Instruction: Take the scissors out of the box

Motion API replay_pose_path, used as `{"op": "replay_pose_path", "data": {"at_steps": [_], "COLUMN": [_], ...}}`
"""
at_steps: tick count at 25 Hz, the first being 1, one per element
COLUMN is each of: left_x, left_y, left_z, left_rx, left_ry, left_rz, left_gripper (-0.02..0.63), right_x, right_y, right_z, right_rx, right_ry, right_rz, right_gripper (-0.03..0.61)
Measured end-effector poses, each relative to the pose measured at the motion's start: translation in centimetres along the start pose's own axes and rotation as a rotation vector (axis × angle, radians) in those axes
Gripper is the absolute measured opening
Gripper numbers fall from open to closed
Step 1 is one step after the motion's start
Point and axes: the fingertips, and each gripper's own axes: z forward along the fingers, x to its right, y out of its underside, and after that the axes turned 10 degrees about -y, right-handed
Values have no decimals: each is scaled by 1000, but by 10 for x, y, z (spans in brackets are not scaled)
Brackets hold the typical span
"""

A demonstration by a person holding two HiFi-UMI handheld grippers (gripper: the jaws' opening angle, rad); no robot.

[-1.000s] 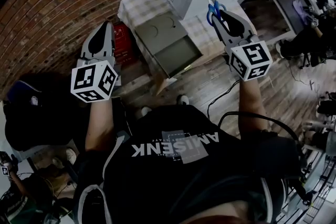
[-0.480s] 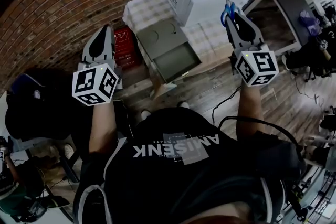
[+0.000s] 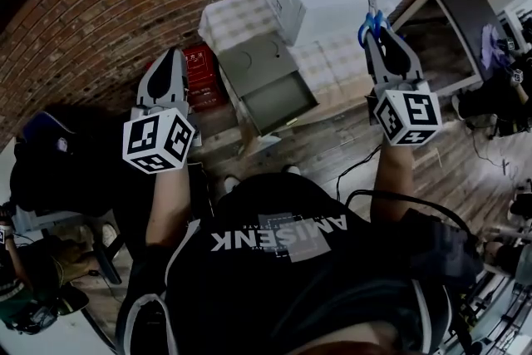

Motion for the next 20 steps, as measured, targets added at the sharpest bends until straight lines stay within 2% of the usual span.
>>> {"op": "replay_pose_path", "data": {"at_steps": [7,10,20], "left_x": [1,1,10], "left_y": [4,0,-2], "left_z": [2,1,3], "left_rx": [-13,-5,5], "left_ry": [-41,-37,-29], "left_rz": [21,-5,24], "left_gripper": [12,12,12], "right_x": [6,5,11], "right_y": [0,1,4], "right_z": [-3,-2,-5], "right_rx": [5,2,-3], "right_ry": [5,4,6], "right_rz": [0,-6,-2], "right_gripper": [117,117,117]}}
